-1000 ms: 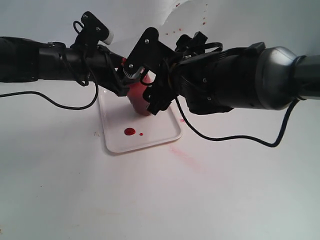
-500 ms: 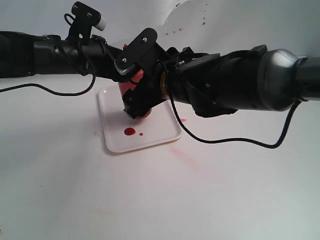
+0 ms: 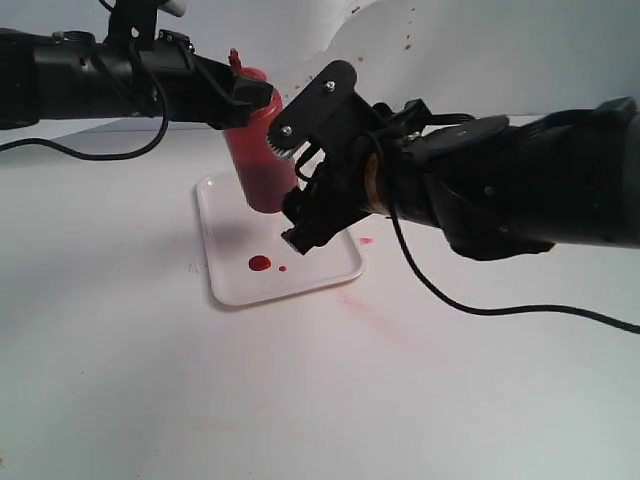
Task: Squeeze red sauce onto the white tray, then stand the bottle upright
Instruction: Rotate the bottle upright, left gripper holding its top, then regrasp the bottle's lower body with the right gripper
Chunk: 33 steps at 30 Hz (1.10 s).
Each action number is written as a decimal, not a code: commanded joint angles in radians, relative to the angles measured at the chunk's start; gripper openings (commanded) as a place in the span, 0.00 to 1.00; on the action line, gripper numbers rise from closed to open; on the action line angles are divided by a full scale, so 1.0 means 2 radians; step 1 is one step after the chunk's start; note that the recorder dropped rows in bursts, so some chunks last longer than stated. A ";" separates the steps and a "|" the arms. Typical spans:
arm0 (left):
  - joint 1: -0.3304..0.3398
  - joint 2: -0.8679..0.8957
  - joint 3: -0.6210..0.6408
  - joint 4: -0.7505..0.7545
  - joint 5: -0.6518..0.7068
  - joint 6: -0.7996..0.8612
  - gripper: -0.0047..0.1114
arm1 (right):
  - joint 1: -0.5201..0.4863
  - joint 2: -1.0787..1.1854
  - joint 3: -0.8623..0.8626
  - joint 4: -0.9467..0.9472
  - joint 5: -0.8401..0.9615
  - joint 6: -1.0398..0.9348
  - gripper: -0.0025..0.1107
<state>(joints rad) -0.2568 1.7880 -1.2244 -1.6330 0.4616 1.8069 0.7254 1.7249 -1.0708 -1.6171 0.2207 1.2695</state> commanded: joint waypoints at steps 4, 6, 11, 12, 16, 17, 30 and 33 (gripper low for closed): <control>0.001 -0.029 -0.007 0.025 0.058 -0.066 0.04 | -0.047 -0.060 0.049 -0.005 -0.062 0.037 0.73; -0.001 -0.029 -0.007 0.025 0.073 -0.069 0.04 | -0.072 -0.075 0.058 -0.004 -0.116 0.039 0.73; -0.002 -0.030 -0.007 0.049 0.086 -0.098 0.04 | -0.128 -0.099 0.063 0.007 -0.225 0.031 0.73; -0.002 -0.030 -0.007 0.053 0.086 -0.106 0.04 | -0.136 -0.102 0.063 0.007 -0.244 0.021 0.73; -0.002 -0.030 -0.006 0.053 0.087 -0.115 0.04 | -0.144 -0.100 0.063 0.007 -0.271 -0.007 0.73; -0.002 -0.030 -0.006 0.053 0.087 -0.115 0.04 | -0.142 -0.097 0.063 0.008 -0.278 -0.007 0.73; -0.002 -0.030 -0.006 0.053 0.110 -0.115 0.04 | -0.142 -0.041 0.063 0.159 -0.337 -0.128 0.73; -0.002 -0.030 -0.006 0.053 0.110 -0.115 0.04 | -0.142 -0.038 0.063 0.209 -0.342 -0.169 0.73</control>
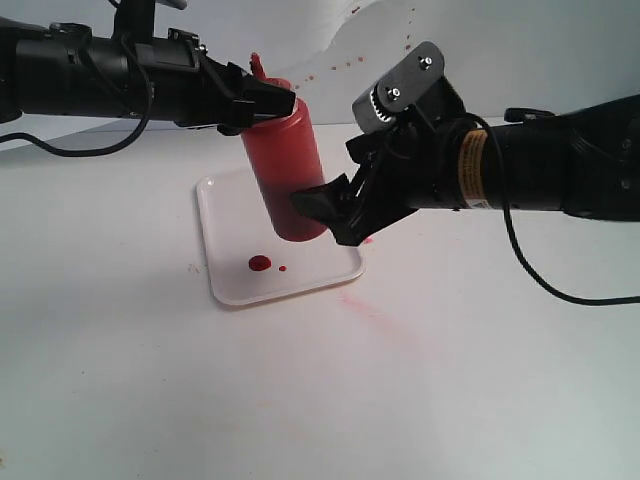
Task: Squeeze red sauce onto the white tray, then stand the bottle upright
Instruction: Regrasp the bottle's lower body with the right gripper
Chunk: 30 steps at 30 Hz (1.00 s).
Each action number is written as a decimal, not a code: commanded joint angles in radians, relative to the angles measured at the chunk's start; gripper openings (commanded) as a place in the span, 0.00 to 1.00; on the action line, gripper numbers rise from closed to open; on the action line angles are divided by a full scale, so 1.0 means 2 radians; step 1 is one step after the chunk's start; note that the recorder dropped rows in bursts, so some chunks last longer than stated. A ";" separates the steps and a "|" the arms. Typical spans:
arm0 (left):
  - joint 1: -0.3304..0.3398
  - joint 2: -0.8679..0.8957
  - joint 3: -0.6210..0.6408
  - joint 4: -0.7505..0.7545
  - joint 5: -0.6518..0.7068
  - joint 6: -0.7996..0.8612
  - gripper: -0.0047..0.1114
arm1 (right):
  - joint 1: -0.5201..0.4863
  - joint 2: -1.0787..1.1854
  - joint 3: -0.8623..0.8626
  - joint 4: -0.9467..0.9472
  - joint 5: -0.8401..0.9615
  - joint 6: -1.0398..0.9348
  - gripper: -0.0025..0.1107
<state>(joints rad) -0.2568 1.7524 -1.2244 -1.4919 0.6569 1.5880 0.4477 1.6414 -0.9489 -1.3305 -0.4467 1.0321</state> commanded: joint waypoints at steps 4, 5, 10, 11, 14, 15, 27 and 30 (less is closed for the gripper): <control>-0.002 -0.012 -0.006 -0.017 0.012 -0.005 0.04 | -0.004 0.016 0.002 0.123 -0.016 -0.116 0.73; -0.002 -0.012 -0.006 -0.017 0.012 -0.005 0.04 | -0.004 0.021 0.002 0.129 -0.024 -0.135 0.73; -0.002 -0.012 -0.006 -0.017 0.013 -0.005 0.04 | -0.004 0.046 0.002 0.186 -0.072 -0.244 0.84; -0.002 -0.012 -0.006 -0.017 0.015 -0.005 0.04 | -0.004 0.050 0.002 0.207 -0.077 -0.262 0.87; -0.002 -0.012 -0.006 -0.017 0.016 -0.005 0.04 | -0.004 0.059 0.002 0.250 -0.089 -0.296 0.91; -0.002 -0.012 -0.006 -0.017 0.016 -0.005 0.04 | -0.004 0.062 0.002 0.265 -0.093 -0.308 0.92; -0.002 -0.012 -0.006 -0.017 0.016 -0.005 0.04 | -0.004 0.124 0.002 0.331 -0.190 -0.370 0.92; -0.002 -0.012 -0.006 -0.017 0.016 -0.005 0.04 | -0.002 0.132 0.002 0.339 -0.201 -0.372 0.92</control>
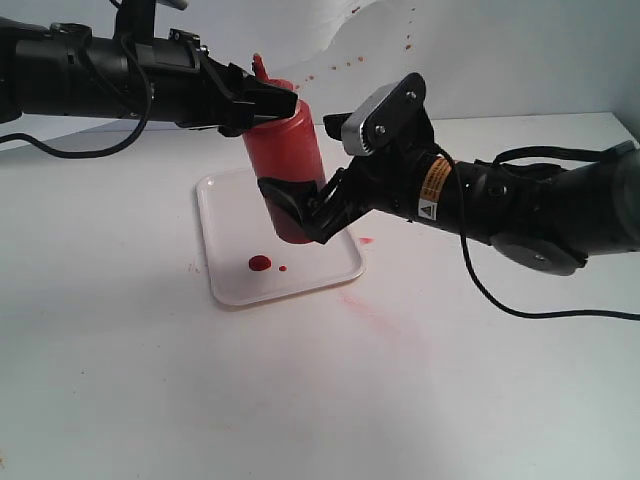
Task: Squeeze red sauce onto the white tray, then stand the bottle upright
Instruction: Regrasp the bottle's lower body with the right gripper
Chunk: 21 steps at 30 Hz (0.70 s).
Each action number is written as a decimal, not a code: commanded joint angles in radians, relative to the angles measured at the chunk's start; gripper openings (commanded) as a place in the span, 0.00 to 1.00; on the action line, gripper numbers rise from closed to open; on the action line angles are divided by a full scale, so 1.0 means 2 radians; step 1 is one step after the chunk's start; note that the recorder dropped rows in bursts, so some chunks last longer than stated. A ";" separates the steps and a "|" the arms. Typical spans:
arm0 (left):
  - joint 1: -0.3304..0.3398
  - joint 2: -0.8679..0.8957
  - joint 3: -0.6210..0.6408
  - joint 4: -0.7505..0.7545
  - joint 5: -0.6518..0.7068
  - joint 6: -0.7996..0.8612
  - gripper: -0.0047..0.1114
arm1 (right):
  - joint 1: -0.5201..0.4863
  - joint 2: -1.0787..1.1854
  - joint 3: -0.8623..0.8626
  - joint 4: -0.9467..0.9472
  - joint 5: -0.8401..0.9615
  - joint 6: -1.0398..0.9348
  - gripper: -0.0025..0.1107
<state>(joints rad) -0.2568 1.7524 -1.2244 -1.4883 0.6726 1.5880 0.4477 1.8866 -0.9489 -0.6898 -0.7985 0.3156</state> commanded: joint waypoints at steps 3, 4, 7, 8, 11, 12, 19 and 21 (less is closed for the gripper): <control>-0.002 -0.012 -0.006 -0.019 0.008 -0.005 0.04 | 0.002 0.021 -0.006 0.037 -0.025 -0.028 0.92; -0.002 -0.012 -0.006 -0.019 0.008 -0.005 0.04 | 0.003 0.027 -0.013 0.037 -0.025 -0.029 0.92; -0.002 -0.012 -0.006 -0.019 0.008 -0.004 0.04 | 0.014 0.043 -0.037 0.036 -0.021 -0.029 0.91; -0.002 -0.012 -0.006 -0.019 0.008 -0.004 0.04 | 0.016 0.046 -0.043 0.040 -0.013 -0.027 0.91; -0.002 -0.012 -0.006 -0.019 0.008 -0.004 0.04 | 0.021 0.055 -0.052 0.041 0.003 -0.027 0.91; -0.002 -0.012 -0.006 -0.019 0.008 -0.004 0.04 | 0.021 0.055 -0.052 0.041 0.002 -0.027 0.91; -0.002 -0.012 -0.006 -0.019 0.008 -0.004 0.04 | 0.021 0.055 -0.052 0.059 -0.027 -0.027 0.85; -0.002 -0.012 -0.006 -0.019 0.008 -0.004 0.04 | 0.021 0.055 -0.052 0.059 -0.033 -0.027 0.79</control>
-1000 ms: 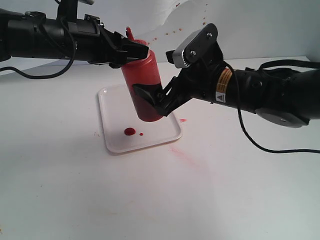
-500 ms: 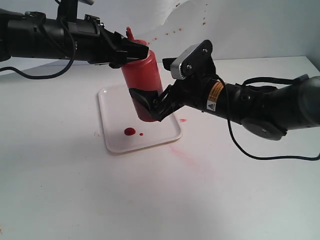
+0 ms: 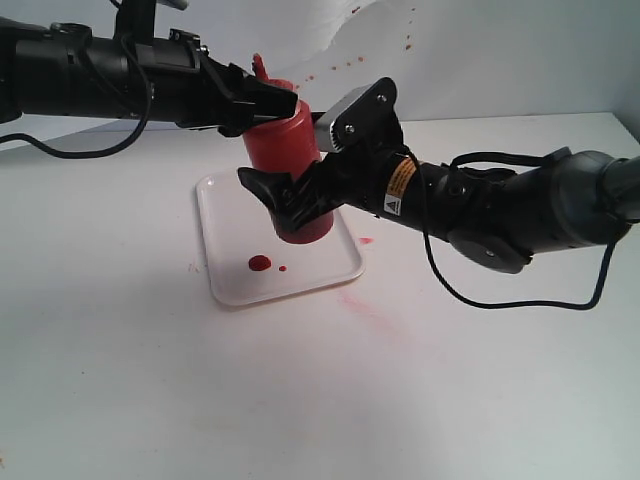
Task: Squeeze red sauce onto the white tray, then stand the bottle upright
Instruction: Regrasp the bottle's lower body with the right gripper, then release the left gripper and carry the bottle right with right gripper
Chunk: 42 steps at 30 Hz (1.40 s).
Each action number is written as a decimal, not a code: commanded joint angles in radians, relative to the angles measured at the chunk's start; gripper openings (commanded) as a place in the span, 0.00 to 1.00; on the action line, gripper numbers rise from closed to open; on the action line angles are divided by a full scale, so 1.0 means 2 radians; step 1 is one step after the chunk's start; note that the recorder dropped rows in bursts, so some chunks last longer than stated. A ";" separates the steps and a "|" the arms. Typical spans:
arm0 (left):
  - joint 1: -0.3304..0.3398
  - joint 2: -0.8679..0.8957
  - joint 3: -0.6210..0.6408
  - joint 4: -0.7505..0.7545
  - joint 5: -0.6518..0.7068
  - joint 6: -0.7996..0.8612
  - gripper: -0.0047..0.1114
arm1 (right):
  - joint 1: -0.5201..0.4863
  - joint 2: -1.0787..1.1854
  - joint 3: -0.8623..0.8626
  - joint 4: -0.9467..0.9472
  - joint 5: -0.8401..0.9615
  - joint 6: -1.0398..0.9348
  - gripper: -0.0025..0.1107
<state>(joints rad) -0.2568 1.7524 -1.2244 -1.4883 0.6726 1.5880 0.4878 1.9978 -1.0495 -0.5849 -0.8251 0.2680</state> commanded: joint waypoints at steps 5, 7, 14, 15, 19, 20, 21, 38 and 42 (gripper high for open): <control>-0.002 -0.012 -0.006 -0.019 0.008 -0.004 0.04 | 0.001 -0.001 -0.002 0.006 -0.022 -0.003 0.53; -0.002 -0.012 -0.006 -0.019 0.008 -0.004 0.04 | 0.001 -0.001 -0.002 0.006 -0.022 -0.002 0.40; -0.002 -0.012 -0.006 -0.025 0.006 0.023 0.20 | 0.001 -0.001 -0.002 0.005 -0.023 0.012 0.02; -0.002 -0.012 -0.006 -0.025 0.005 0.023 0.25 | 0.001 -0.001 -0.002 0.006 -0.026 0.013 0.02; -0.002 -0.012 -0.006 -0.047 0.008 0.022 0.59 | 0.001 -0.001 -0.002 0.006 -0.035 0.013 0.02; -0.002 -0.012 -0.006 -0.047 0.016 0.021 0.68 | 0.000 -0.001 -0.002 0.006 -0.035 0.013 0.02; -0.002 -0.012 -0.006 -0.047 0.020 0.021 0.74 | 0.000 -0.001 -0.002 0.006 -0.035 0.013 0.02; -0.004 -0.016 -0.006 0.076 0.058 -0.044 0.80 | -0.135 -0.128 0.284 0.007 -0.198 -0.067 0.02; -0.005 -0.015 -0.006 0.142 0.057 -0.094 0.79 | -0.140 -0.130 0.329 0.012 -0.198 -0.116 0.02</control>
<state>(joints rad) -0.2609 1.7310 -1.2311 -1.2788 0.7721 1.4616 0.2153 1.7559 -0.4402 -0.5766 -1.1536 0.1210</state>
